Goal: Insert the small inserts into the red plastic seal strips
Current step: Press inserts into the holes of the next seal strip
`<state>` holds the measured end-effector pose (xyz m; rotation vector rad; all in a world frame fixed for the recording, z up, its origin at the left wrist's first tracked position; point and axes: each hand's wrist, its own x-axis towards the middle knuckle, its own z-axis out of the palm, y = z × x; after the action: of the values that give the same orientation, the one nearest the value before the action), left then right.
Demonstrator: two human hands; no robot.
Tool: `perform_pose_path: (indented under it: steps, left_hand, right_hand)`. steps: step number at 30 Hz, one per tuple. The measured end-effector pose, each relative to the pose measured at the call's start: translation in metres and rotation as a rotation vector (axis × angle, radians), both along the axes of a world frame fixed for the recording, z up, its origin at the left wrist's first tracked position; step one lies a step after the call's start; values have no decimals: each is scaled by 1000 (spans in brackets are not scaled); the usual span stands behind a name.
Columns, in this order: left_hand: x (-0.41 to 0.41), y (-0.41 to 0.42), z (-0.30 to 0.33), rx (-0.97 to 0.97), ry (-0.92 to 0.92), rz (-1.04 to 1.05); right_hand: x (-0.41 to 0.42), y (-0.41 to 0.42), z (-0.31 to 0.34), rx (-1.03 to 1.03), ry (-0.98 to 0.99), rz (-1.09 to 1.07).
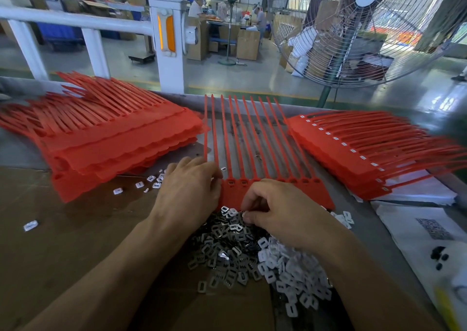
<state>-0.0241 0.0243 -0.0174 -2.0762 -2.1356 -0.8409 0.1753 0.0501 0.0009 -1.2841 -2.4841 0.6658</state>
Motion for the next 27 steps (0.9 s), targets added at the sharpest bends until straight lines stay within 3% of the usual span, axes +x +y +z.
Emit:
perform_pose_path:
  steps: [6,14,23,27]
  left_hand:
    - [0,-2,1,37,-28,-34]
    - [11,-4,5,100,-212,-298]
    - [12,-5,6,179,-157,-352]
    - [12,-4,5,202,-223,-335]
  right_hand:
    - [3,0,0,-88,198,-34]
    - [-1,3,-2,-165,587,-225]
    - [-2,2,-2,-191,663,-240]
    - [-2,2,-2,-200,692,-217]
